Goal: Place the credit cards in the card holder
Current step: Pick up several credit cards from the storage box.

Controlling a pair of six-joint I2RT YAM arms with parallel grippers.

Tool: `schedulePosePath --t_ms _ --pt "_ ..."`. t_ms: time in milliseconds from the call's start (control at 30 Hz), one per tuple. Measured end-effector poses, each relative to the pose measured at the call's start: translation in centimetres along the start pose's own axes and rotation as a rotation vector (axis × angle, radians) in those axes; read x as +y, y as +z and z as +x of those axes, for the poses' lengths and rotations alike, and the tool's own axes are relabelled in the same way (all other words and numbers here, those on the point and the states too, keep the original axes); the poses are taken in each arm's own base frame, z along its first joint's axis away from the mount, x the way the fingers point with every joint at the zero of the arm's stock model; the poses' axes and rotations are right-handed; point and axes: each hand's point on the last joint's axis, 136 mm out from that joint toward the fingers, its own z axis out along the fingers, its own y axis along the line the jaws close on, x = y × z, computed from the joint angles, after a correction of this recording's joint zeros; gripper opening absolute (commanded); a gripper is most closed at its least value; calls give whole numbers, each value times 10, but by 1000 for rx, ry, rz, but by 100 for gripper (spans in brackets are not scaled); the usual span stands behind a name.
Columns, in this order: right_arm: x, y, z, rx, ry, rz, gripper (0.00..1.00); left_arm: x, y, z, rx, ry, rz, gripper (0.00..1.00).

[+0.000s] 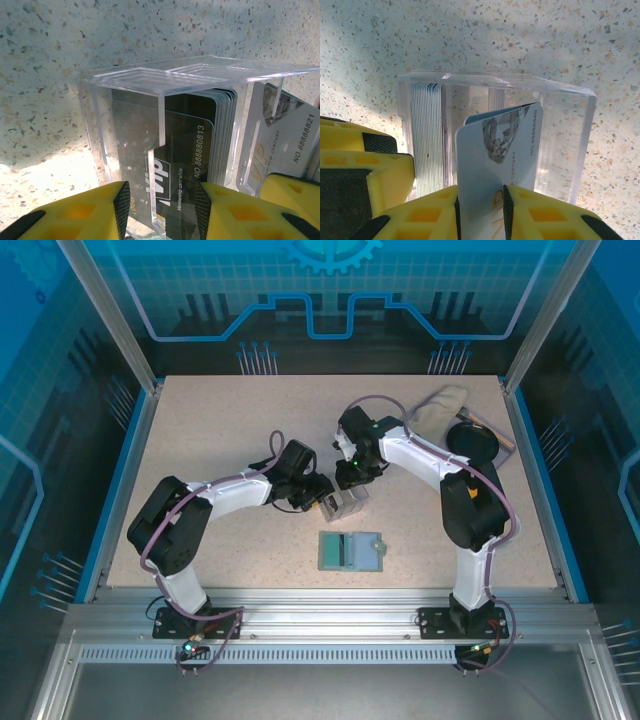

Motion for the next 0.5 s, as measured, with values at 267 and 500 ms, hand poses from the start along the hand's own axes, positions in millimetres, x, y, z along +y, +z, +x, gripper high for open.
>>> schedulePosePath --t_ms 267,500 --pt "1 -2 0 -2 2 -12 26 0 0 0 0 0 0 42" --pt "-1 -4 -1 -6 9 -14 21 0 0 0 1 -1 -2 42"
